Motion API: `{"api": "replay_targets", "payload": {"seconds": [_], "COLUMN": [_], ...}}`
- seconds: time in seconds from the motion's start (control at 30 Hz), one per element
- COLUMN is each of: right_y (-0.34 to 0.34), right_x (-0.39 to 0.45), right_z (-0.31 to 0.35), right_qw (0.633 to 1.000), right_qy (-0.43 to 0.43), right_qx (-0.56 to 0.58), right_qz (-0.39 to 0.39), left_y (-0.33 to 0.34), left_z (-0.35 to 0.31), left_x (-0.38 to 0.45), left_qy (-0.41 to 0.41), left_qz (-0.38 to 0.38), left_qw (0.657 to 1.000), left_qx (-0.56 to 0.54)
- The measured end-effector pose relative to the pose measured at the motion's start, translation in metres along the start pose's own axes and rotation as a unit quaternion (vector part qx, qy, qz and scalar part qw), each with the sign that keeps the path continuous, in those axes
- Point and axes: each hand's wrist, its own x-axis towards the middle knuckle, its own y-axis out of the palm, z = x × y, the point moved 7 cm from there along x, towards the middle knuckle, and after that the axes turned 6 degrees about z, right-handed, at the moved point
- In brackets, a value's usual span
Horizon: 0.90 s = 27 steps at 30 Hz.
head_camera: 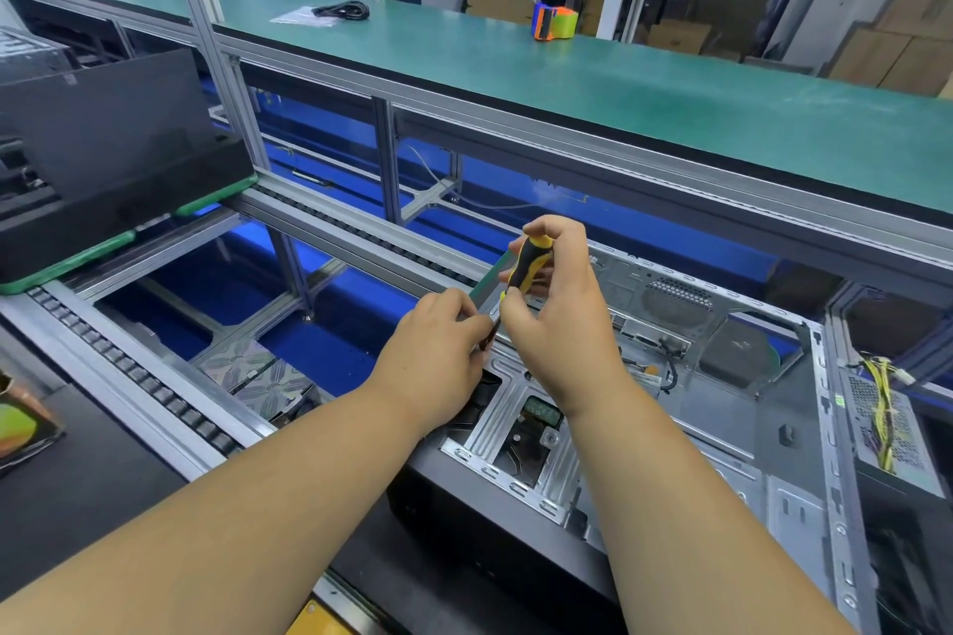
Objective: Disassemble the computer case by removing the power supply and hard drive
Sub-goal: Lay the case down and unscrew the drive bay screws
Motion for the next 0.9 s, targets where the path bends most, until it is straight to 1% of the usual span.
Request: {"api": "replay_targets", "payload": {"seconds": [0.13,0.33,0.47,0.67,0.9], "right_y": [-0.0028,-0.0019,-0.0030,-0.0018,-0.0023], "right_x": [0.0022,0.0006,0.0013,0.0005,0.0019], "right_z": [0.0021,0.0008,0.0002,0.0018,0.0063], "right_qw": [0.999,0.998,0.999,1.000,1.000], "right_qy": [-0.025,-0.029,-0.026,-0.016,-0.010], "right_qx": [-0.041,-0.048,-0.028,-0.005,-0.008], "right_qz": [-0.020,-0.018,-0.026,-0.016,0.012], "left_y": [0.0003,0.0028,0.0047,0.0050,-0.0003], "left_z": [-0.0015,-0.0029,-0.0033,-0.0036,-0.0018], "left_x": [0.0011,0.0033,0.0049,0.0045,0.0007], "left_qy": [0.005,0.009,0.012,0.013,0.007], "left_qz": [0.000,0.009,0.019,0.022,0.019], "left_qw": [1.000,1.000,1.000,1.000,0.999], "left_qx": [0.009,0.010,0.015,0.013,-0.028]}}
